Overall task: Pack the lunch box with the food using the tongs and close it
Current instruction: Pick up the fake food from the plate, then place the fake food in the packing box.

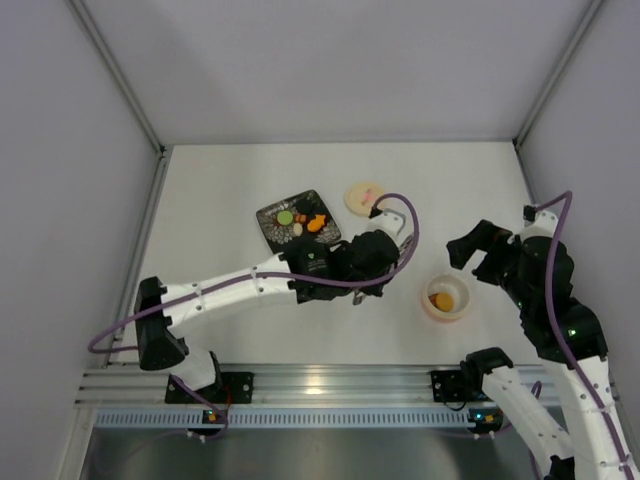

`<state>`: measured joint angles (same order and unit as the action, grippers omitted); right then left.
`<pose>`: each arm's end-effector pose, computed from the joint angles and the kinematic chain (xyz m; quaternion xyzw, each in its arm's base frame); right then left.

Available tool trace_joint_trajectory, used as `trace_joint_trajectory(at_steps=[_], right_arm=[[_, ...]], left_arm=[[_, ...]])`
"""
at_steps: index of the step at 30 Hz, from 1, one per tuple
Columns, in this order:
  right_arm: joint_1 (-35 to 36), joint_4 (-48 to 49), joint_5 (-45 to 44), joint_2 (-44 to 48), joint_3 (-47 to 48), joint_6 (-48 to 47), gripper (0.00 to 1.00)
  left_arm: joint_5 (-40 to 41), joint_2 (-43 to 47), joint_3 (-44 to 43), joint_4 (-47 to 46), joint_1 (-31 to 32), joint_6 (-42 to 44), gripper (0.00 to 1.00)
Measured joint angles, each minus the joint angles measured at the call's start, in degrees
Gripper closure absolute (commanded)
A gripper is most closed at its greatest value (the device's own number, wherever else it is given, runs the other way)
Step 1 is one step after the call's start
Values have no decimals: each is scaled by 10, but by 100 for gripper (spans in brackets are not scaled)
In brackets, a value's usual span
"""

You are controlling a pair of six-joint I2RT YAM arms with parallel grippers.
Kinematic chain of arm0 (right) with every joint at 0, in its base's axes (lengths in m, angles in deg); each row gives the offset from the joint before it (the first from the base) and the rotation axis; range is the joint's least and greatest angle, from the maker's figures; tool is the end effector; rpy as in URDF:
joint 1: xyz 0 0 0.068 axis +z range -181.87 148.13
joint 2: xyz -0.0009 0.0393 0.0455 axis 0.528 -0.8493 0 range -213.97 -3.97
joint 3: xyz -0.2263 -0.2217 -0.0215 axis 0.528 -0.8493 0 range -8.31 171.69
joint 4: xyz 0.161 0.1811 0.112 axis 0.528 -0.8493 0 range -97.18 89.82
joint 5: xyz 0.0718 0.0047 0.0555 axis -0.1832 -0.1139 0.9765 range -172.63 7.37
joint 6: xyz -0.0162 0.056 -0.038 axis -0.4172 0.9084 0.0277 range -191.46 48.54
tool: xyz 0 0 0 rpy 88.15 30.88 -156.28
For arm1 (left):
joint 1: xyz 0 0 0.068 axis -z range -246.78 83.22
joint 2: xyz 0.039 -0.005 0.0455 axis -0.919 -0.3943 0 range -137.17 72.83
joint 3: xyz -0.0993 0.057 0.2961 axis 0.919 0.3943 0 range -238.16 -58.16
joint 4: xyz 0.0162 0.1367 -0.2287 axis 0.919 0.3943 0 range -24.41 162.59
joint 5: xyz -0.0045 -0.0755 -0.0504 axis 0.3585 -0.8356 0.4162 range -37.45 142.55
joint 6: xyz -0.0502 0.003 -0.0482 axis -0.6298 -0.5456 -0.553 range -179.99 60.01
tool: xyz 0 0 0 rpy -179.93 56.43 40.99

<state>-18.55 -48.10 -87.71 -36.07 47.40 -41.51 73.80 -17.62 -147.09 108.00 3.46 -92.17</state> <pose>0.0809 0.0139 0.3800 0.1452 0.8270 0.1652 0.5174 0.1430 -0.3374 0.3888 0.2267 0.8786 -0.1934 0.3732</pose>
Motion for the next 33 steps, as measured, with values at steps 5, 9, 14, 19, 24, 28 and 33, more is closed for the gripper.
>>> trace_joint_trajectory(at_steps=[5, 9, 14, 19, 24, 28, 33], right_arm=[[0, -10, -30, 0, 22, -4, 1], [0, -20, -49, 3, 33, -4, 1], [0, -30, -59, 6, 33, -4, 1], [0, -31, -62, 7, 33, -4, 1], [0, -32, -64, 9, 33, -4, 1], [0, -32, -65, 10, 33, -4, 1], [0, -32, -69, 10, 33, -4, 1]], left_arm=[[-34, -42, -3, -21, 30, -3, 83], [-52, -69, -19, -36, 51, -3, 83], [-70, -97, -36, -53, 74, -3, 80], [-80, -117, -44, -61, 81, -3, 75], [-87, -126, -50, -61, 81, -3, 69], [-92, -132, -61, -65, 81, -2, 62], [-95, -133, -67, -65, 81, 0, 58]])
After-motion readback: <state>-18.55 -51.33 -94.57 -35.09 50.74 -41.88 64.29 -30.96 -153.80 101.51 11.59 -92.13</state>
